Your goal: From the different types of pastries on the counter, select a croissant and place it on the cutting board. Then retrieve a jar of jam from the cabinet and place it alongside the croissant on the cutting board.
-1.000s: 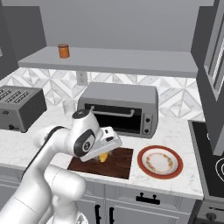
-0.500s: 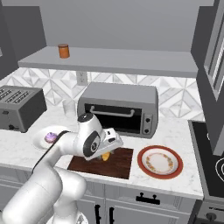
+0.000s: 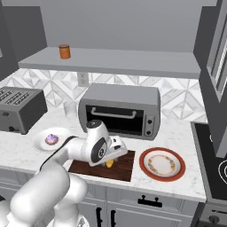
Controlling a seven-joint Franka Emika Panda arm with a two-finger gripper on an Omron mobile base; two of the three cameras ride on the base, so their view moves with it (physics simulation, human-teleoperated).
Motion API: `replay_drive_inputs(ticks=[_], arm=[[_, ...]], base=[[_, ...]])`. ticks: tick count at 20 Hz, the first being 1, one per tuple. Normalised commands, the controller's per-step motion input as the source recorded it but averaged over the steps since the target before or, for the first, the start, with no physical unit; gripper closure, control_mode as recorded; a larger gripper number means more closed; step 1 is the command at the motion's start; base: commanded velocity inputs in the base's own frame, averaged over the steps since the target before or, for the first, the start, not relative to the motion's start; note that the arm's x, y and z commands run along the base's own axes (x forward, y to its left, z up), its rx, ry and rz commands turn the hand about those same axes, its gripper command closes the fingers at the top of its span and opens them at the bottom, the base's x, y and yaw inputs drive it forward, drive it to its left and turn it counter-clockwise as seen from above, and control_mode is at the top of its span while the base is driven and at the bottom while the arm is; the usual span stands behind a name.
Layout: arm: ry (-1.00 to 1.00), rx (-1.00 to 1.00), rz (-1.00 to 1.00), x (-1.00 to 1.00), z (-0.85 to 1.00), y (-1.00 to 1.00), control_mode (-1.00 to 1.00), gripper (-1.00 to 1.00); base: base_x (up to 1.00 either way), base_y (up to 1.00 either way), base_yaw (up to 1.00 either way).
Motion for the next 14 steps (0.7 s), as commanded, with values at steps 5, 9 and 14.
replay_drive_inputs(ticks=[5, 9, 14], arm=[[-0.05, 0.0, 0.0, 0.01, 0.0, 0.0, -1.0, -1.0], [-0.07, 0.0, 0.0, 0.0, 0.0, 0.0, -1.0, -1.0], [-0.05, 0.0, 0.0, -0.04, 0.39, 0.07, -1.0, -1.0]], base=[[0.0, 0.0, 0.0], [0.0, 0.0, 0.0], [0.0, 0.0, 0.0]])
